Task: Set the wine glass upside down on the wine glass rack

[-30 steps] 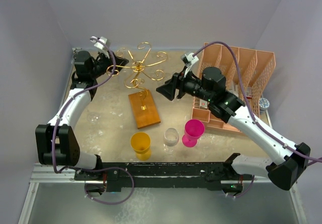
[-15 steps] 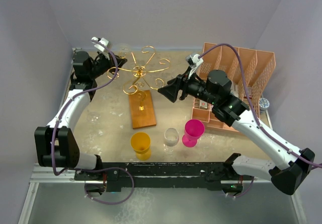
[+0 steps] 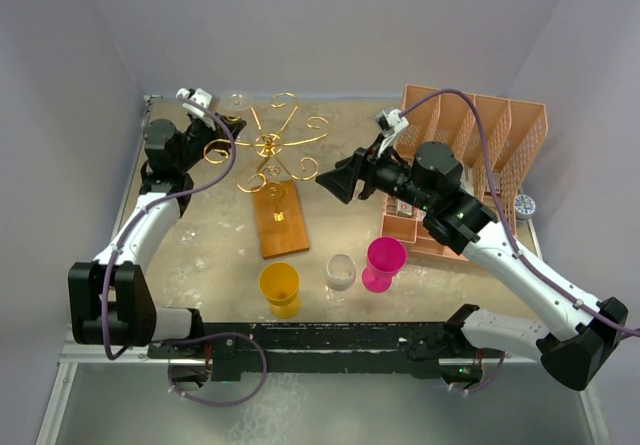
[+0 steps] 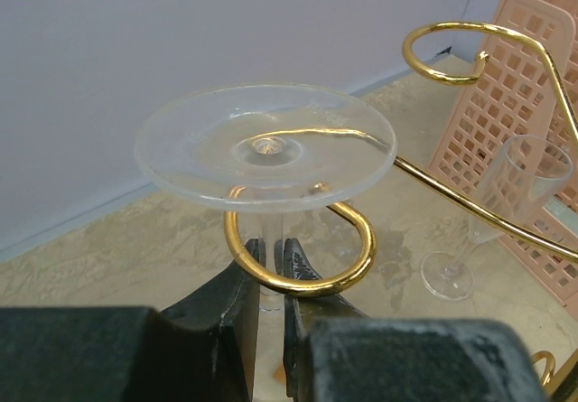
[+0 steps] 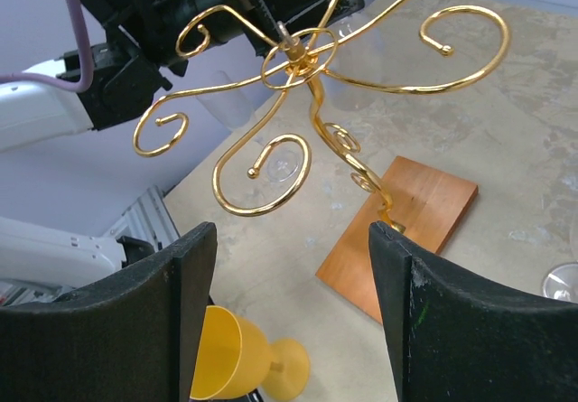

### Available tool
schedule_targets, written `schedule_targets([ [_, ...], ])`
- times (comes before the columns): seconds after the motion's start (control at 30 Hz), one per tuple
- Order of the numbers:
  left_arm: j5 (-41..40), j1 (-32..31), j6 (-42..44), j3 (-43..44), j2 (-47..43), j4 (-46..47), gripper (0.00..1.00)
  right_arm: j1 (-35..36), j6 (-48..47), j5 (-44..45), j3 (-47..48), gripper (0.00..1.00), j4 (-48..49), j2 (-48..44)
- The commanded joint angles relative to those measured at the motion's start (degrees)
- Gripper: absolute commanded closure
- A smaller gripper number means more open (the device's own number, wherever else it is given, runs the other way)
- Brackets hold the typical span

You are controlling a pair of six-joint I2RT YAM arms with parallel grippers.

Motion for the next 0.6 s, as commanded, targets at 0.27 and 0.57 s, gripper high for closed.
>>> schedule_targets([
  [0.27, -1.9, 0.5, -7.4, -5.8, -6.5, 13.8, 1.0, 0.3, 1.8, 2.7, -0.3, 0.29, 3.7, -2.0],
  [0.57, 2.2, 5.1, -9.5, -5.3, -6.9, 17.5, 1.0, 0.3, 2.2, 2.7, -0.6, 0.29, 4.1, -2.0],
])
